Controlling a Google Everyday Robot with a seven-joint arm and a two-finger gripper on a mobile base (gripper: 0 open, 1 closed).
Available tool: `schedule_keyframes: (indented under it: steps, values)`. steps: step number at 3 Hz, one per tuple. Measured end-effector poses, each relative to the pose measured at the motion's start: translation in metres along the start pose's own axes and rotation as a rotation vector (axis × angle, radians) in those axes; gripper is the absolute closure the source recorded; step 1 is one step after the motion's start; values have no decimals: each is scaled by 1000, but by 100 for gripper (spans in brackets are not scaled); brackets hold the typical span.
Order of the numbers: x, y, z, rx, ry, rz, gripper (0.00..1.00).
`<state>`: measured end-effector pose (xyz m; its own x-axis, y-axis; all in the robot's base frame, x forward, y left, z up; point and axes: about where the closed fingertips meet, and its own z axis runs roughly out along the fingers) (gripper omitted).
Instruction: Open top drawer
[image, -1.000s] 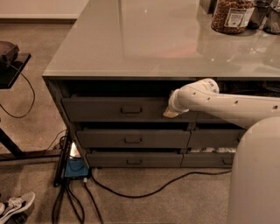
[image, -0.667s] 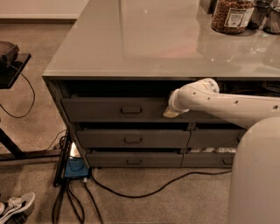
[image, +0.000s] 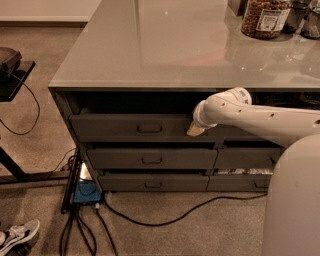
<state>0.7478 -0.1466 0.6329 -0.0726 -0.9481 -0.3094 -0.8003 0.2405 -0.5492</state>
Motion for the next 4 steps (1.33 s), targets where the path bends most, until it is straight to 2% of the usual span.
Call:
schedule_keyframes:
  steps: [3,4]
  values:
    - [-3,6,-9,2,-6,-2,100]
    - [-3,15,-14,3,-10,4,100]
